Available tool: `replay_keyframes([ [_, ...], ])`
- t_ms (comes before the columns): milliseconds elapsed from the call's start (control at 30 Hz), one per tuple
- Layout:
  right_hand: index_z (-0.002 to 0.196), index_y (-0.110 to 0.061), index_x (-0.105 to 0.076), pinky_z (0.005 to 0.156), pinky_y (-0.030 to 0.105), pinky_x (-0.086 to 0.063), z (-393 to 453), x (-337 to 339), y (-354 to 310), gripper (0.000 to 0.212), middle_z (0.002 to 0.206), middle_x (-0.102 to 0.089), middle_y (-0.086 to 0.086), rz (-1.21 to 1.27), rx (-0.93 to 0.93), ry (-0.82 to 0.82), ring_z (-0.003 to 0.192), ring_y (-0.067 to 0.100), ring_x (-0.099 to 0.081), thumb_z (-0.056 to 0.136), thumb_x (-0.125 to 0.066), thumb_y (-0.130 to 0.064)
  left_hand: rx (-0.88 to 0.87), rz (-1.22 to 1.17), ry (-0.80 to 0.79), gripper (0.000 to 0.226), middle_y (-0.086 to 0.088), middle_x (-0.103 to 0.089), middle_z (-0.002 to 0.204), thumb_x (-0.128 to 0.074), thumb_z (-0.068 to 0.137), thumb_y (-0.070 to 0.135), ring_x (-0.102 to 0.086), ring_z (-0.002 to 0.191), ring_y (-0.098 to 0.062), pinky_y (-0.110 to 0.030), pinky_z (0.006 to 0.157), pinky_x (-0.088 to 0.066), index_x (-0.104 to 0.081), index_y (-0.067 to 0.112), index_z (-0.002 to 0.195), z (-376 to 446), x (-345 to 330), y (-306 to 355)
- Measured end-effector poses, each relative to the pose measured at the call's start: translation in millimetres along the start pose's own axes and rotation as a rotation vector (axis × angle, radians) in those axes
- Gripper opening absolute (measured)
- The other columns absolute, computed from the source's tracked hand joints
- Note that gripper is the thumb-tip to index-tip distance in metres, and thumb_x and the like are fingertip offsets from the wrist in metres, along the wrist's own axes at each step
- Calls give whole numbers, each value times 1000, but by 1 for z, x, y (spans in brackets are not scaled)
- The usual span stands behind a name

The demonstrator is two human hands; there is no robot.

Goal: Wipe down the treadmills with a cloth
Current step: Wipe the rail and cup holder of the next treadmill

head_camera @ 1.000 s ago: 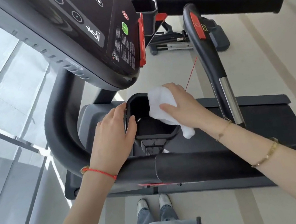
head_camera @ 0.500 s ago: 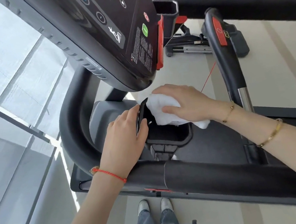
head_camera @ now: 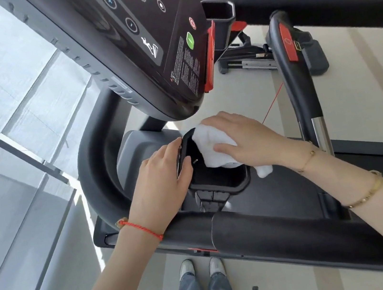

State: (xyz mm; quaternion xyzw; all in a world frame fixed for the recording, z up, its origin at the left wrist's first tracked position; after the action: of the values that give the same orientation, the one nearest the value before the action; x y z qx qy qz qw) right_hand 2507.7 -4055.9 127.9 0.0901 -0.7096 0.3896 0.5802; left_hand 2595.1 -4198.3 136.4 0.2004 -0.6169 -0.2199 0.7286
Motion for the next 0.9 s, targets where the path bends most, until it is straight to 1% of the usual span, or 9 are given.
replay_keyframes([
  [100,141,-31,-40,92,40,-43,25,-4,-24,46,138,-47,-8,-65,82,-49,120,19,-47,97,-53,-27,-9,-18,-5,38,-4,-66,106,-51,97,25,-63,96,-25,-43,88,-49,-54,13,133,0,0,0],
  [200,138,-34,-42,86,40,-43,20,-3,-16,43,130,-51,-8,-38,33,-5,113,20,-52,96,-53,-31,4,-40,-1,40,-2,-66,113,-52,97,27,-62,102,-24,-43,92,-48,-53,14,135,0,0,-3],
  [300,135,-34,-44,75,33,-33,-7,1,8,40,118,-52,-7,36,-162,137,97,17,-51,96,-53,-32,6,-44,-11,43,-2,-65,120,-51,97,29,-61,108,-22,-43,96,-47,-51,15,138,1,-1,-4],
  [400,137,-30,-38,74,29,-32,-42,-7,21,42,117,-43,-7,217,-432,253,98,15,-45,97,-51,-31,-7,-55,-24,45,-1,-63,123,-51,97,32,-60,110,-21,-44,97,-47,-50,15,138,3,-1,-6],
  [500,142,-23,-28,70,9,-31,-81,-28,13,51,123,-34,-6,464,-597,332,97,7,-41,97,-51,-29,-54,-47,-52,50,-1,-60,128,-51,97,33,-59,113,-20,-42,98,-47,-43,16,143,10,-1,-8],
  [567,143,-24,-25,66,12,-41,-97,-40,2,53,125,-31,-8,559,-662,347,94,1,-43,98,-50,-33,-91,-55,-79,53,-1,-58,130,-51,97,32,-58,115,-20,-41,100,-46,-39,16,146,17,-2,-9],
  [633,144,-21,-26,60,15,-45,-96,-41,-1,53,130,-33,-5,548,-681,332,97,2,-45,97,-49,-32,-125,-63,-110,53,-2,-59,128,-50,97,30,-56,115,-21,-40,100,-45,-39,17,147,22,-6,-8],
  [767,142,-11,-29,80,25,-34,-60,-14,10,50,136,-37,6,374,-637,306,105,14,-42,99,-50,-24,-159,-107,-141,51,-4,-59,126,-48,98,29,-56,112,-22,-34,97,-44,-39,18,147,23,-10,-7],
  [900,146,-15,-23,80,21,-33,-68,-19,7,54,135,-30,-1,382,-624,302,107,13,-40,99,-49,-22,-152,-132,-134,51,-3,-61,118,-49,98,30,-59,101,-20,-34,90,-49,-39,19,147,20,-9,-8],
])
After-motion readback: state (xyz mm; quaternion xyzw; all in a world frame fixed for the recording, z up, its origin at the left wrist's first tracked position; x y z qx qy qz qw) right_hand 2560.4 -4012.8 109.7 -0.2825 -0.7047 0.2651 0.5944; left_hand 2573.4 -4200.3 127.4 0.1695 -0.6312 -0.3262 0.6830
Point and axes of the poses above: each hand's wrist, its own z-axis towards the middle knuckle, its own x-axis out of the back of the hand, y = z × x, the point moved 8 cm from there along z, towards the middle knuckle
